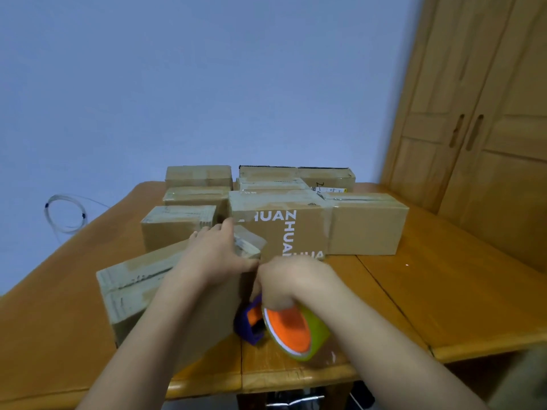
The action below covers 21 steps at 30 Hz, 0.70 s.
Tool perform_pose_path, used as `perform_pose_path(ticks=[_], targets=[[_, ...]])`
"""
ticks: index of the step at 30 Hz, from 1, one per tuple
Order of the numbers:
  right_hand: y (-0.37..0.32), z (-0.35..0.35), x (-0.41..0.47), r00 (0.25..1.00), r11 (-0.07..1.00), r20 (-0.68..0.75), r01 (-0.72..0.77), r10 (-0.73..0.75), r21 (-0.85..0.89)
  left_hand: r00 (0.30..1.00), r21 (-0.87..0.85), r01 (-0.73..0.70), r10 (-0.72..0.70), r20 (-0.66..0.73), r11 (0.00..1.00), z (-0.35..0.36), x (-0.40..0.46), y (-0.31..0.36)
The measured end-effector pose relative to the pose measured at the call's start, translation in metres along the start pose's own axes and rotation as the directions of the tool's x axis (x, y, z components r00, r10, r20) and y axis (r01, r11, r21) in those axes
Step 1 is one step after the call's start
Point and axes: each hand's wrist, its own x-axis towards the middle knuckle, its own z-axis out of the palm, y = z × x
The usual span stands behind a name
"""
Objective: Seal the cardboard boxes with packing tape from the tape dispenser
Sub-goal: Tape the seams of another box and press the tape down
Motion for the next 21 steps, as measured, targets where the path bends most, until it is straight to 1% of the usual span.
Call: perform_pose_path(ticks=[3, 4, 6, 8, 10, 11, 13, 15, 16, 17, 19, 21], targets=[[0.014, -0.005, -0.019, 0.997, 0.992, -0.033, 0.069, -0.066, 0.108, 1.000, -0.013, 0.002, -0.002, 0.004, 1.000, 0.001, 0.002, -0.003], [0.024, -0.006, -0.024, 0.996, 0.988, -0.023, 0.085, -0.082, 0.130, 1.000, -0.013, 0.003, -0.003, 0.005, 1.000, 0.002, 0.003, -0.004], [0.048, -0.004, -0.034, 0.993, 0.976, 0.043, 0.098, -0.108, 0.195, 1.000, 0.000, 0.007, -0.007, 0.019, 1.000, 0.002, 0.004, -0.004], [0.076, 0.008, -0.036, 0.994, 0.939, 0.053, 0.075, -0.098, 0.335, 0.999, 0.001, 0.011, -0.011, 0.031, 1.000, 0.002, 0.003, -0.004], [0.108, 0.025, -0.034, 0.999, 0.851, 0.002, 0.026, -0.032, 0.524, 0.999, 0.010, 0.005, -0.005, 0.034, 1.000, 0.001, 0.002, -0.003], [0.123, 0.034, -0.031, 0.999, 0.780, -0.031, 0.013, 0.009, 0.625, 0.999, 0.014, 0.000, 0.000, 0.035, 1.000, 0.001, 0.001, -0.003], [0.144, 0.055, -0.021, 0.989, 0.602, -0.084, -0.008, 0.124, 0.799, 0.999, 0.015, -0.014, 0.013, 0.041, 1.000, 0.000, -0.001, -0.003], [0.155, 0.076, -0.006, 0.966, 0.434, -0.071, -0.046, 0.250, 0.900, 0.998, 0.015, -0.042, 0.041, 0.055, 0.999, 0.000, -0.003, -0.005], [0.158, 0.085, 0.002, 0.951, 0.376, -0.057, -0.065, 0.305, 0.924, 0.996, 0.013, -0.064, 0.063, 0.065, 0.998, -0.001, -0.004, -0.005], [0.159, 0.093, 0.009, 0.931, 0.339, -0.053, -0.077, 0.360, 0.938, 0.993, 0.013, -0.089, 0.088, 0.077, 0.996, -0.003, -0.007, -0.005], [0.161, 0.107, 0.020, 0.884, 0.300, -0.071, -0.081, 0.463, 0.951, 0.984, 0.020, -0.145, 0.142, 0.109, 0.989, -0.006, -0.012, -0.006], [0.161, 0.114, 0.027, 0.845, 0.297, -0.085, -0.090, 0.529, 0.950, 0.971, 0.004, -0.185, 0.182, 0.153, 0.983, -0.009, -0.017, -0.010]])
